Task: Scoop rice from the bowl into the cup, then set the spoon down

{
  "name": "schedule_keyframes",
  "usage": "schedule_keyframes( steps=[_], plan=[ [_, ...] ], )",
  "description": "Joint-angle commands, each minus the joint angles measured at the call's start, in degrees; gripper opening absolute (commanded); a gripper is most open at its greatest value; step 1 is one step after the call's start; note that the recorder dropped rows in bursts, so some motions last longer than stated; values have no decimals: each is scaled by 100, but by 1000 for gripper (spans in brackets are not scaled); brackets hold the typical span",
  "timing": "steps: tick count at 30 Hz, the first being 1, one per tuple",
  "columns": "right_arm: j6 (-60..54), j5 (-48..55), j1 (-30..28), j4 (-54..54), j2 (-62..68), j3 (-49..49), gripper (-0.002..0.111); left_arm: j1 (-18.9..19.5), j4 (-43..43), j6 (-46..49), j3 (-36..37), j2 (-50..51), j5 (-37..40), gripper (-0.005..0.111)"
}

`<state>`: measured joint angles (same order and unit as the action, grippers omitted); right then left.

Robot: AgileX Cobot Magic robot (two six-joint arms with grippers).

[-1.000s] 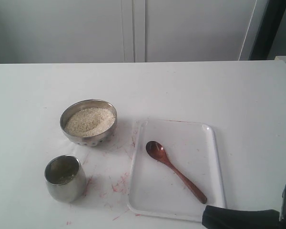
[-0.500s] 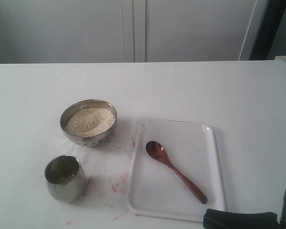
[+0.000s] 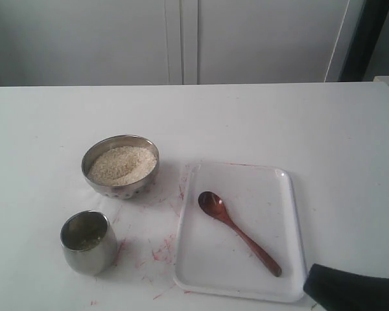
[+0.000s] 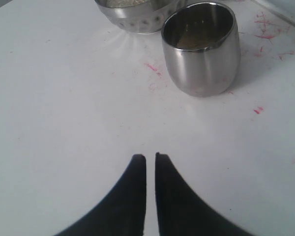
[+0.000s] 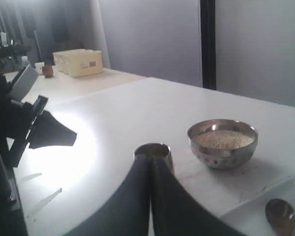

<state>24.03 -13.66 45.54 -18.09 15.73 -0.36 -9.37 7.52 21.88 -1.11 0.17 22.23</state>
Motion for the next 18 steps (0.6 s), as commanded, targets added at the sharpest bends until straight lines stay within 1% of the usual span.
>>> schedule_keyframes(
  steps=[1, 6, 11, 13, 14, 18],
  plan=[
    [9, -7, -402, 4, -530, 36, 0, -29, 54, 0, 41, -17, 141, 14],
    [9, -7, -937, 4, -975, 36, 0, -29, 54, 0, 41, -17, 141, 14],
    [9, -7, -1786, 4, -1500, 36, 0, -29, 54, 0, 41, -17, 141, 14],
    [9, -7, -2024, 4, -1526, 36, 0, -29, 54, 0, 41, -17, 141, 14],
    [9, -7, -2246, 4, -1526, 36, 0, -29, 54, 0, 41, -17, 141, 14],
    [9, -7, -2724, 4, -1531, 36, 0, -29, 54, 0, 41, -17, 141, 14]
  ],
)
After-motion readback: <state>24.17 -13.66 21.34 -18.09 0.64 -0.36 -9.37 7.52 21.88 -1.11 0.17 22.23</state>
